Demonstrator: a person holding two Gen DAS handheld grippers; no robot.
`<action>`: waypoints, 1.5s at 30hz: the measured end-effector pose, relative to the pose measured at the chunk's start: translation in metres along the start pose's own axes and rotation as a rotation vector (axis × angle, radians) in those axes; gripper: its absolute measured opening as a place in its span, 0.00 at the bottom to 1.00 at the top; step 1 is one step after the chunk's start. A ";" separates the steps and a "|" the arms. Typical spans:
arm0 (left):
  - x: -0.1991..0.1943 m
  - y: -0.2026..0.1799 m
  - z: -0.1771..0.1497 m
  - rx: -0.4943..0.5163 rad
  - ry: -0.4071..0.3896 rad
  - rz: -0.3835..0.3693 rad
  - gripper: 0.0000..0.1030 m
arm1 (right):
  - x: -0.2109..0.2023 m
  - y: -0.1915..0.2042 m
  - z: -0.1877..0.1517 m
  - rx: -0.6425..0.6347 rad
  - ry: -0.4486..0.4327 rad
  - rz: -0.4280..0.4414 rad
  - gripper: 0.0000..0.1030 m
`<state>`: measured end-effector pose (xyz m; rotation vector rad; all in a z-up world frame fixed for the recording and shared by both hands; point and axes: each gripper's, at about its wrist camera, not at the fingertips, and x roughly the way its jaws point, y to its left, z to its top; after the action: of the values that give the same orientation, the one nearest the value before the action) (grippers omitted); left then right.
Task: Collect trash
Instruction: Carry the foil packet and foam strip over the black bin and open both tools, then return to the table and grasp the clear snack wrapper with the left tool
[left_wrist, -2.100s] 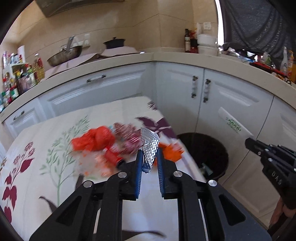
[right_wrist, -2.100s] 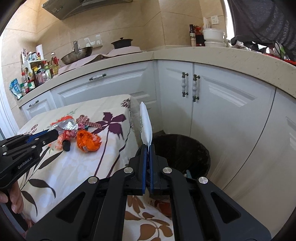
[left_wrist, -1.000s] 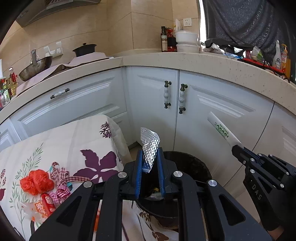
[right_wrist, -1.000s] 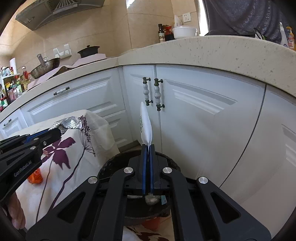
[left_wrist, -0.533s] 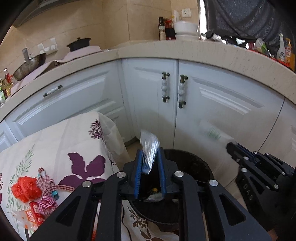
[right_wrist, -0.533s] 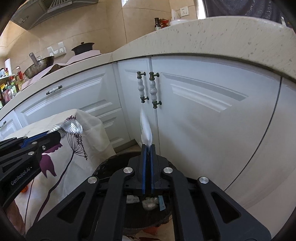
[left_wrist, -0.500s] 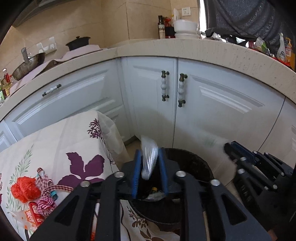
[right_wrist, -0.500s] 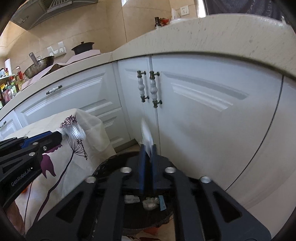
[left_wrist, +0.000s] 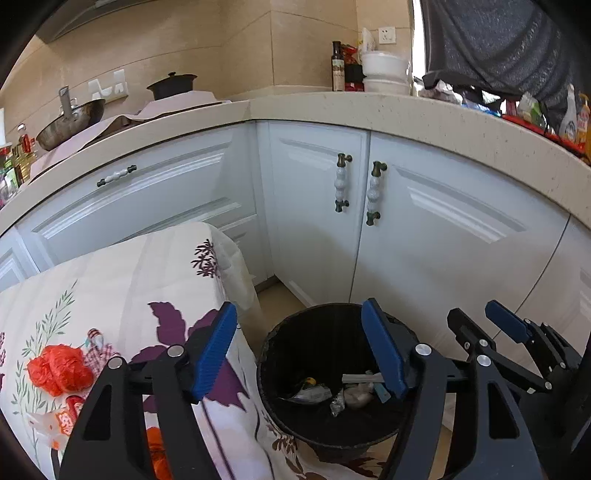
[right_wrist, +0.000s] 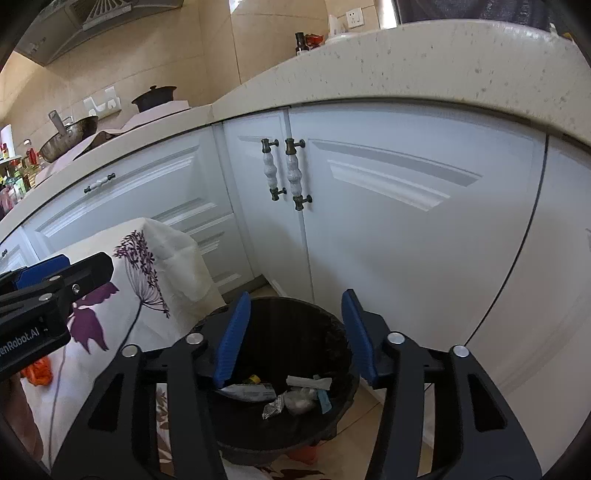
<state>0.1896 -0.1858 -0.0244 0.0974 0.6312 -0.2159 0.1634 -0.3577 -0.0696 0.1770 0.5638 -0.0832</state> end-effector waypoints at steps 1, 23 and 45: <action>-0.003 0.002 0.000 -0.002 -0.002 0.002 0.67 | -0.004 0.003 0.000 -0.002 -0.004 0.002 0.54; -0.095 0.146 -0.044 -0.177 -0.011 0.197 0.76 | -0.073 0.121 -0.006 -0.121 -0.015 0.190 0.65; -0.116 0.220 -0.099 -0.298 0.064 0.243 0.79 | -0.068 0.199 -0.031 -0.267 0.108 0.243 0.71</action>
<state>0.0918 0.0634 -0.0296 -0.1064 0.7023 0.1174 0.1154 -0.1550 -0.0301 -0.0110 0.6514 0.2387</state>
